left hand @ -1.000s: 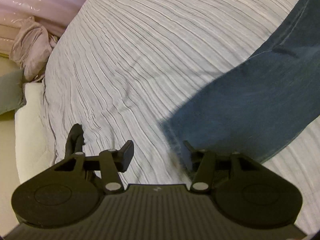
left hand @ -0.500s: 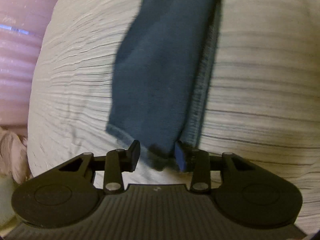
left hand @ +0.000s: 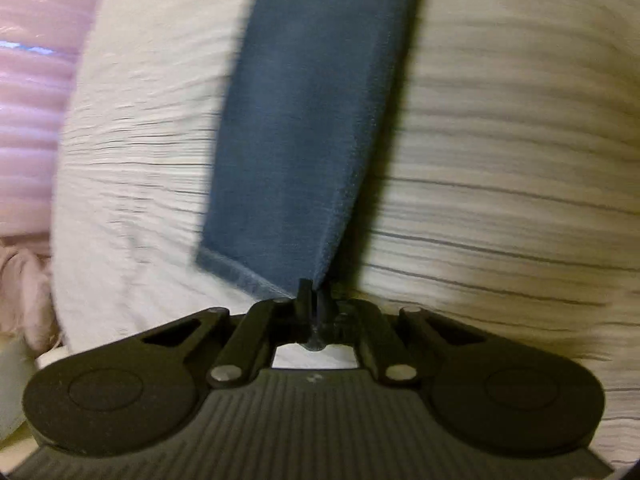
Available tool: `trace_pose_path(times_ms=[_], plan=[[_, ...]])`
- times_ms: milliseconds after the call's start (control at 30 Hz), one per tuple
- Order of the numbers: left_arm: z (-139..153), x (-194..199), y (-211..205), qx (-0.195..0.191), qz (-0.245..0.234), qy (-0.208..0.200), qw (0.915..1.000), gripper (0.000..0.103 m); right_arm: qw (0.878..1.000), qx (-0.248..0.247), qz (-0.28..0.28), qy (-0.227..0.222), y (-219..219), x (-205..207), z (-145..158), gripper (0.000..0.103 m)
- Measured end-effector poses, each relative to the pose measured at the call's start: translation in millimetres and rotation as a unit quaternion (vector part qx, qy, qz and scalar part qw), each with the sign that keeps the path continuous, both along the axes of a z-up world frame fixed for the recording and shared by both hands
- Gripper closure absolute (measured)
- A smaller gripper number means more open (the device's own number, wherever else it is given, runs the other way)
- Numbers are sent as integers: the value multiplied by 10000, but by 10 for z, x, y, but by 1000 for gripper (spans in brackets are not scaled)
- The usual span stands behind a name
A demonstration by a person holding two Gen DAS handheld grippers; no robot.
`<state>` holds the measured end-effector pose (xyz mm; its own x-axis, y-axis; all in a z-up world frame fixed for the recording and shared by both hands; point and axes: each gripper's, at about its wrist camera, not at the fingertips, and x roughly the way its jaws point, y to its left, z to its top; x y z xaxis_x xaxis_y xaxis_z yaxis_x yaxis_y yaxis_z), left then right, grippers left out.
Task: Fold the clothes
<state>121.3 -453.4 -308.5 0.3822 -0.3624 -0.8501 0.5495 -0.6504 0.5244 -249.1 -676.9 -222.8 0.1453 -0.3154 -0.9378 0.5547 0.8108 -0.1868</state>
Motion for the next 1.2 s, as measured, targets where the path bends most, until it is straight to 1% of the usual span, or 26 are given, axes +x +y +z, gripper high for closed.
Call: trace_pose_path(times_ms=[67, 133, 167, 200, 267, 333, 367, 400, 433, 467, 533, 600, 633, 700, 767, 800, 833, 867, 900, 933, 967, 1000, 1067, 1133, 1167, 1200], plan=[[16, 7, -59, 102, 120, 35, 9999, 93, 9998, 124, -121, -71, -25, -50, 14, 50], [150, 100, -122, 151, 488, 263, 9983, 90, 9997, 124, -63, -191, -64, -84, 69, 50], [221, 156, -145, 182, 675, 384, 9968, 84, 9997, 105, 20, -216, -119, -93, 88, 50], [293, 204, -180, 203, 863, 516, 9947, 83, 9996, 85, 110, -234, -180, -100, 106, 50], [493, 338, -182, 125, 1308, 893, 9873, 83, 9994, 3, 259, -244, -361, -83, 111, 50], [688, 457, -251, -23, 1737, 1241, 9769, 83, 9984, -66, 486, -294, -596, -26, 108, 50], [760, 490, -334, -133, 1852, 1370, 9730, 82, 9971, -119, 711, -241, -709, 33, 68, 50], [827, 518, -421, -246, 1945, 1495, 9691, 78, 9952, -176, 951, -177, -820, 96, 23, 50], [869, 525, -554, -343, 1991, 1637, 9656, 75, 9925, -232, 1192, -113, -932, 159, -23, 50], [869, 511, -712, -391, 1994, 1782, 9628, 73, 9894, -258, 1432, 22, -1021, 214, -86, 50], [832, 489, -1028, -455, 1970, 2047, 9577, 73, 9806, -300, 1910, 314, -1193, 321, -218, 50], [729, 477, -1366, -398, 1906, 2262, 9544, 72, 9688, -341, 2381, 605, -1365, 428, -351, 50], [673, 466, -1524, -352, 1808, 2342, 9546, 72, 9633, -359, 2562, 719, -1444, 452, -396, 50], [567, 456, -1758, -249, 1641, 2398, 9565, 71, 9585, -295, 2711, 837, -1613, 460, -460, 50], [426, 522, -1950, -9, 1607, 2544, 9537, 71, 9562, -214, 2778, 900, -1784, 448, -519, 50], [378, 542, -2014, 138, 1600, 2616, 9517, 72, 9530, -190, 2872, 949, -1851, 435, -553, 50], [325, 550, -2063, 335, 1580, 2687, 9496, 73, 9493, -168, 2976, 1001, -1915, 421, -588, 50], [280, 545, -2095, 509, 1527, 2718, 9488, 77, 9439, -143, 3124, 1066, -1952, 420, -621, 50], [258, 536, -2101, 609, 1460, 2707, 9496, 85, 9374, -111, 3289, 1137, -1980, 412, -656, 50], [242, 527, -2100, 691, 1392, 2687, 9506, 89, 9324, -91, 3414, 1182, -2011, 408, -684, 50], [230, 517, -2089, 735, 1349, 2635, 9524, 98, 9303, -62, 3473, 1180, -2053, 406, -702, 50], [230, 511, -2070, 748, 1314, 2615, 9533, 100, 9313, 4, 3458, 1148, -2109, 407, -717, 50], [237, 502, -2027, 763, 1247, 2602, 9544, 102, 9362, 149, 3348, 1063, -2221, 410, -761, 50], [283, 505, -1978, 693, 1204, 2625, 9549, 102, 9387, 341, 3278, 1008, -2311, 404, -808, 50], [319, 508, -1949, 616, 1173, 2622, 9559, 102, 9393, 450, 3256, 987, -2340, 393, -815, 55], [368, 520, -1931, 503, 1175, 2626, 9564, 102, 9407, 559, 3199, 979, -2371, 385, -812, 67]])
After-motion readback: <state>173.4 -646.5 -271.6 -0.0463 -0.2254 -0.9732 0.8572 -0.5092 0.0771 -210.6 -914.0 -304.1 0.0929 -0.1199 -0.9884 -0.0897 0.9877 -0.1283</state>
